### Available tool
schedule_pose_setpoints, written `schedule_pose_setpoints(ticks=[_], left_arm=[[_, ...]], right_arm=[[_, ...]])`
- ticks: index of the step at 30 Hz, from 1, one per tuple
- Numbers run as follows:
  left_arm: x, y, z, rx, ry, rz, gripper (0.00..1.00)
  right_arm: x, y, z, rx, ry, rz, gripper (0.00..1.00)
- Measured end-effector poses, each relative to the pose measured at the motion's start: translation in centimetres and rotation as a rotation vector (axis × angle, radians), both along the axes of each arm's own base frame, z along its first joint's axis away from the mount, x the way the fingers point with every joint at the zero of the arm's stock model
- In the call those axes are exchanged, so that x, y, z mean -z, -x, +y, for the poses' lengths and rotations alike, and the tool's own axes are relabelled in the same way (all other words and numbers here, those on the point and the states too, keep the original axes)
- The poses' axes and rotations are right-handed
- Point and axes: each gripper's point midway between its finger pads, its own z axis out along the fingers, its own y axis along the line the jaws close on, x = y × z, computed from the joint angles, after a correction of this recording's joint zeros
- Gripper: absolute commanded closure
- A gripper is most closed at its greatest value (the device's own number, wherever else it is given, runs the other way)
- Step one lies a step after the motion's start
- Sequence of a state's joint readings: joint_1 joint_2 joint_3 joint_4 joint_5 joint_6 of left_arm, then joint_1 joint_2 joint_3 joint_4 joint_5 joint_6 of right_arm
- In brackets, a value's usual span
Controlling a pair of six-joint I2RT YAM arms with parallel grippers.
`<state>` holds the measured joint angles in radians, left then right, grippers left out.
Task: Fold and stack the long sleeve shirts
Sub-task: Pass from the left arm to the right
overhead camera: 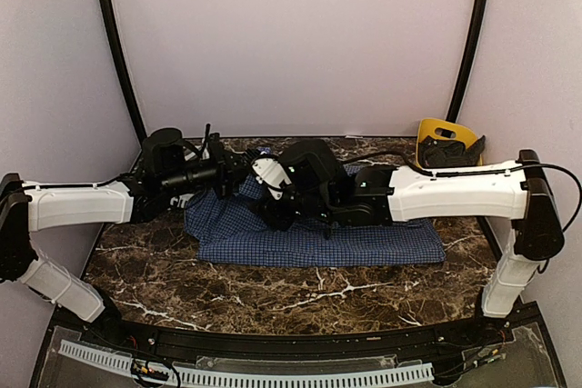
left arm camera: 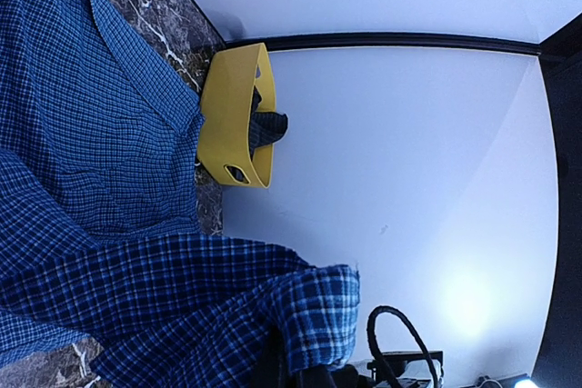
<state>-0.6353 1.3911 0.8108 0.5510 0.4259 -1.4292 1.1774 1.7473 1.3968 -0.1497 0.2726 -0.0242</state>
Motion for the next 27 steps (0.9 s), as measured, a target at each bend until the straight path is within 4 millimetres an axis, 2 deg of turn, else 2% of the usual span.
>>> schedule_pose_setpoints(ticks=[6, 11, 14, 18, 25, 27], left_arm=[[0.0, 0.2, -0.2, 0.010, 0.031, 0.033, 1.00], [0.6, 0.4, -0.1, 0.008, 0.042, 0.060, 1.00], [1.2, 0.6, 0.0, 0.006, 0.046, 0.082, 1.00], [1.8, 0.8, 0.2, 0.003, 0.052, 0.103, 1.00], [1.6, 0.8, 0.1, 0.003, 0.068, 0.104, 1.00], [1.5, 0.7, 0.2, 0.002, 0.070, 0.102, 1.00]], right_arm=[[1.4, -1.0, 0.0, 0.060, 0.088, -0.084, 0.35], [1.0, -2.0, -0.1, 0.118, 0.107, -0.156, 0.38], [0.0, -2.2, 0.2, 0.136, 0.083, -0.193, 0.41], [-0.8, -2.2, 0.6, 0.144, 0.046, -0.226, 0.55], [-0.6, -2.4, 0.4, 0.159, 0.045, -0.256, 0.97], [-0.6, -2.5, 0.3, 0.163, 0.049, -0.260, 1.00]])
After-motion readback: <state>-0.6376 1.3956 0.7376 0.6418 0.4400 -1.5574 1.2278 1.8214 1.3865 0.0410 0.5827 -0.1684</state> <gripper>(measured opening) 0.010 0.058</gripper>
